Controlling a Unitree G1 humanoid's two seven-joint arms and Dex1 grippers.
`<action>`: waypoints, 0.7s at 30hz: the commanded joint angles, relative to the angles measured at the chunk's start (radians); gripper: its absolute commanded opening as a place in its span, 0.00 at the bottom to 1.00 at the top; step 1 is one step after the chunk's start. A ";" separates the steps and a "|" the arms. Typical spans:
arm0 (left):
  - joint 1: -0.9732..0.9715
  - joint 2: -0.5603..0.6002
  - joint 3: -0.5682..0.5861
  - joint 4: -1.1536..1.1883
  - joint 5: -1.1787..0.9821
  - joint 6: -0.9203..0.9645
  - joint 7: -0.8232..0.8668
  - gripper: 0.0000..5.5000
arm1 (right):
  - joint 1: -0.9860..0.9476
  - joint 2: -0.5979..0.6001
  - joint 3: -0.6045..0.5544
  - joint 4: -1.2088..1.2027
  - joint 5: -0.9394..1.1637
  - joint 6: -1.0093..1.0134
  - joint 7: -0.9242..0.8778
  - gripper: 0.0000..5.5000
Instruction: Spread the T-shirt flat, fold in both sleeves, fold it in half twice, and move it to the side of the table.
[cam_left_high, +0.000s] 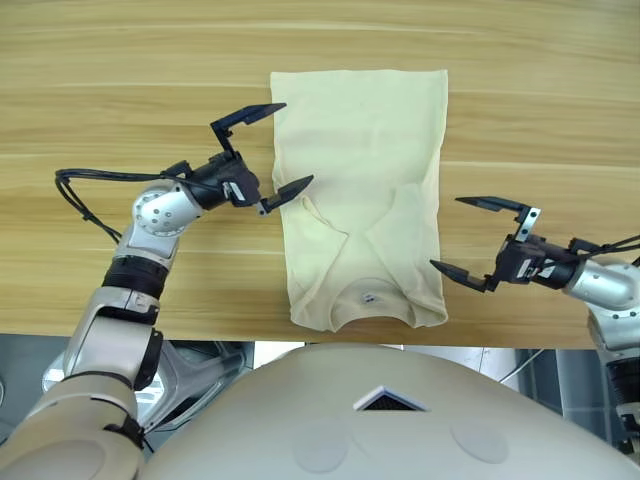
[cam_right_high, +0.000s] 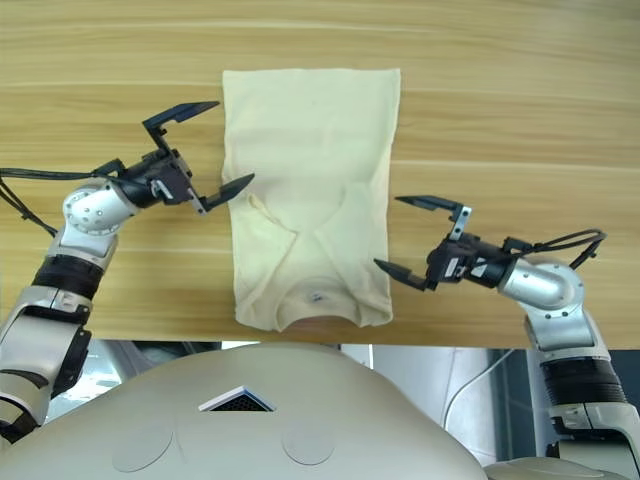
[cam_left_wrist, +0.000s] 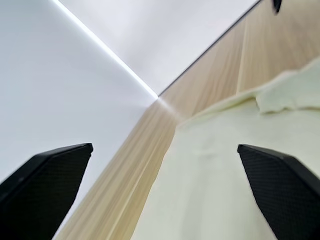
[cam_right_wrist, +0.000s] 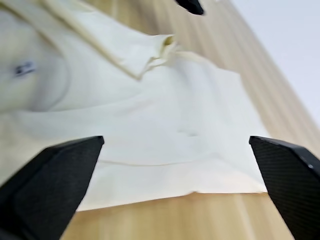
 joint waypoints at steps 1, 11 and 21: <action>0.075 0.126 -0.046 -0.129 -0.138 0.025 -0.162 0.98 | -0.026 -0.027 -0.075 0.054 0.006 -0.012 -0.009 0.97; 0.246 0.342 -0.092 -0.209 -0.008 0.066 -0.372 0.98 | 0.087 -0.121 -0.051 0.158 -0.142 -0.061 0.058 0.97; 0.284 0.304 -0.164 -0.282 0.059 0.099 -0.384 0.98 | 0.121 -0.121 0.063 0.113 -0.143 -0.098 0.110 0.97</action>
